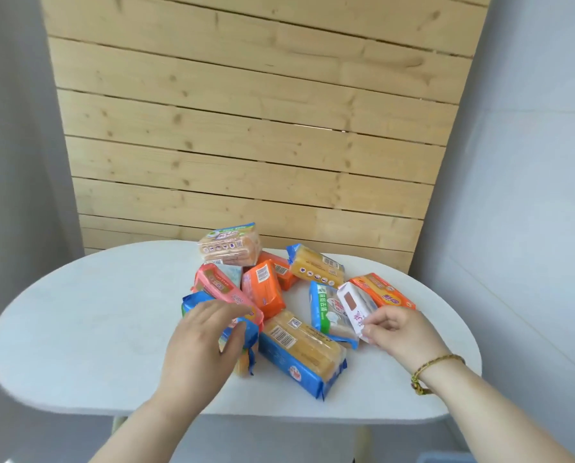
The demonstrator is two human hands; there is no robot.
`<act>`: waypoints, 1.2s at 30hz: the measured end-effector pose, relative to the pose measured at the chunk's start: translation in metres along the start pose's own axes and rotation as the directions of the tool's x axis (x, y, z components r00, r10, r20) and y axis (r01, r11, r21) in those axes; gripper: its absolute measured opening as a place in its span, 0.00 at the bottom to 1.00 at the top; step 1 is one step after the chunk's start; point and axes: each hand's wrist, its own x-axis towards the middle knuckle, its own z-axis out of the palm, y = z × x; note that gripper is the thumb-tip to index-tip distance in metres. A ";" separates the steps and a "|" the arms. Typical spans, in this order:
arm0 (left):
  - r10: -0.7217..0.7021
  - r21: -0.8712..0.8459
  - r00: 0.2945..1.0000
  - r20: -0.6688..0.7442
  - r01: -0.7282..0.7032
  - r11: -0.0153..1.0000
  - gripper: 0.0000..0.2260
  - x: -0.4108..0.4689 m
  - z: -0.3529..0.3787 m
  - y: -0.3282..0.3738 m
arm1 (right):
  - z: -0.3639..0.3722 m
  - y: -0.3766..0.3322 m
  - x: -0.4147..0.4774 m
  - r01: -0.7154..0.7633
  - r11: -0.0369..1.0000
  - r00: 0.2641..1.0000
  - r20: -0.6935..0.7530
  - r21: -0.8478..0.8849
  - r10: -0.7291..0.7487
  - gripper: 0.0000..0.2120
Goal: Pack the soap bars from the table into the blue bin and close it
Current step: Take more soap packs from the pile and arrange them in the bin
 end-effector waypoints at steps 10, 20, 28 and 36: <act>-0.222 0.119 0.957 0.184 0.203 0.972 0.43 0.039 0.010 -0.064 | 0.056 -0.050 0.081 0.136 0.952 0.988 0.107 -0.274 -0.110 0.10; -0.235 0.031 0.952 0.194 0.234 0.972 0.28 0.048 0.020 -0.069 | 0.117 -0.098 0.163 0.273 0.878 0.959 0.182 -0.393 -0.216 0.34; -0.221 -0.007 0.959 0.177 0.226 0.974 0.24 0.051 0.028 -0.075 | 0.171 -0.134 0.219 0.324 0.777 0.928 0.339 -0.540 -0.152 0.45; -0.203 0.010 0.956 0.211 0.206 0.979 0.25 0.048 0.023 -0.082 | 0.178 -0.129 0.226 0.282 0.830 0.932 0.341 -0.481 -0.119 0.43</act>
